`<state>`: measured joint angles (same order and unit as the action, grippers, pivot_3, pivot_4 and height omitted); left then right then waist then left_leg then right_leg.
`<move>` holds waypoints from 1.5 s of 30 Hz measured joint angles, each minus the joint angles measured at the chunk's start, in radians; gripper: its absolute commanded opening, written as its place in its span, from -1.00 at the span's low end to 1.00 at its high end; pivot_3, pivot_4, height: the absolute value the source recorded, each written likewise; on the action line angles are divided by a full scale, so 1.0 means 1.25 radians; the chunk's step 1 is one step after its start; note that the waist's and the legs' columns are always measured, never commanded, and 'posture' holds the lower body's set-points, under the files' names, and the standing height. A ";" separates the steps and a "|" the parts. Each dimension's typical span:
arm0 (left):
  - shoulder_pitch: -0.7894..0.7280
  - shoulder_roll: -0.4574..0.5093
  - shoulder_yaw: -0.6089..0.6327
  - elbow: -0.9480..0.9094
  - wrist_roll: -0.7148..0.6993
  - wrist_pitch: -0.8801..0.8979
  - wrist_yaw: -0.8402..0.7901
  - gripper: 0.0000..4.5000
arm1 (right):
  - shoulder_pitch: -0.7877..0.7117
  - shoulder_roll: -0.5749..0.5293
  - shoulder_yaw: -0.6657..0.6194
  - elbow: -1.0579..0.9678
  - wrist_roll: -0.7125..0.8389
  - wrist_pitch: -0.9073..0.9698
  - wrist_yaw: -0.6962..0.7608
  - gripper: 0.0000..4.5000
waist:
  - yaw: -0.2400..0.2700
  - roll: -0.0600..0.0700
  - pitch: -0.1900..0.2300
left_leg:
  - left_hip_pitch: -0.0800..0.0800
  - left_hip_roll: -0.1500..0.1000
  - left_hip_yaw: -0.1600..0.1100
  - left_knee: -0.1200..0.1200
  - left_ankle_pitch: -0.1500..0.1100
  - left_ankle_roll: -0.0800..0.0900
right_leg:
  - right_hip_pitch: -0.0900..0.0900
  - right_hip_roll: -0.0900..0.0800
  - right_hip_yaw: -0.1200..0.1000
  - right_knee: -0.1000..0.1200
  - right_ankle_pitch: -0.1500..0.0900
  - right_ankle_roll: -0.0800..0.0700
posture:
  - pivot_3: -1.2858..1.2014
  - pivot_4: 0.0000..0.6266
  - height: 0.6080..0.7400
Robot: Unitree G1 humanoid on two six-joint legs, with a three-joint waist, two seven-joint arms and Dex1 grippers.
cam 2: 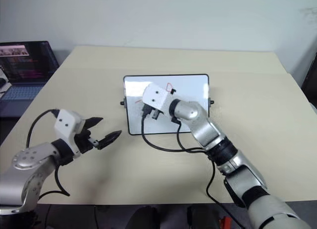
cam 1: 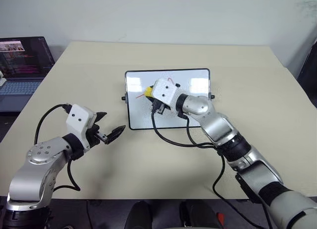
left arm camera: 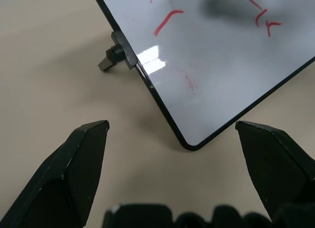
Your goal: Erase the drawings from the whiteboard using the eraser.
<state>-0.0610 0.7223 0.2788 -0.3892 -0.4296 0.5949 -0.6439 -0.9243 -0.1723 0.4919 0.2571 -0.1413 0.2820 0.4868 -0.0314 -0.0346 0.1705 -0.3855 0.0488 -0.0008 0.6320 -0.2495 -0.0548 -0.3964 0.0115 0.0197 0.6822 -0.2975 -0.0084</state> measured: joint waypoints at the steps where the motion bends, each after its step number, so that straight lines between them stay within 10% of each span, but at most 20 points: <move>1: -0.008 0.000 0.000 0.002 0.000 -0.003 -0.001 1.00 | -0.018 0.015 0.000 0.040 -0.011 -0.016 -0.010 -0.49 | 0.000 0.000 0.000 | 0.000 0.000 0.000 0.000 0.000 0.000 | 0.000 0.000 0.000 0.000 0.000 0.000 | 0.03 -0.52 1.00; 23: -0.024 -0.002 -0.028 0.011 0.014 -0.033 -0.015 1.00 | -0.113 0.068 -0.019 0.299 -0.125 -0.167 -0.055 -0.50 | -0.001 0.000 0.000 | 0.000 0.000 -0.001 0.001 0.000 0.000 | -0.001 -0.001 0.001 0.005 0.000 0.000 | 0.03 -0.52 1.00; 31: -0.026 -0.002 -0.029 0.020 0.016 -0.046 -0.015 1.00 | -0.063 0.085 0.018 0.257 -0.121 -0.131 0.126 -0.50 | -0.001 0.000 0.000 | 0.001 0.000 -0.001 0.002 0.000 0.000 | -0.001 -0.001 0.001 0.006 0.000 0.000 | 0.03 -0.52 1.00; 39: -0.026 -0.002 -0.030 0.027 0.016 -0.046 -0.016 1.00 | -0.167 0.117 -0.046 0.384 -0.153 -0.206 -0.087 -0.50 | -0.001 0.000 0.000 | -0.002 0.000 0.000 0.005 0.000 0.000 | -0.006 -0.001 0.001 0.012 0.000 0.000 | 0.03 -0.52 1.00; 45: -0.029 -0.003 -0.031 0.027 0.016 -0.047 -0.016 1.00 | -0.133 0.131 -0.008 0.380 -0.144 -0.188 0.101 -0.50 | -0.002 -0.001 0.000 | -0.004 0.000 0.000 0.006 0.000 0.000 | -0.007 -0.001 0.001 0.012 0.000 -0.001 | 0.03 -0.52 1.00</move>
<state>-0.0967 0.7191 0.2395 -0.3549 -0.4092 0.5357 -0.6644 -1.0905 -0.0088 0.4815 0.7323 -0.3209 0.0476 0.6134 -0.0344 -0.0355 0.1703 -0.3902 0.0486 -0.0011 0.6392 -0.2494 -0.0548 -0.4052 0.0106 0.0215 0.6969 -0.2978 -0.0091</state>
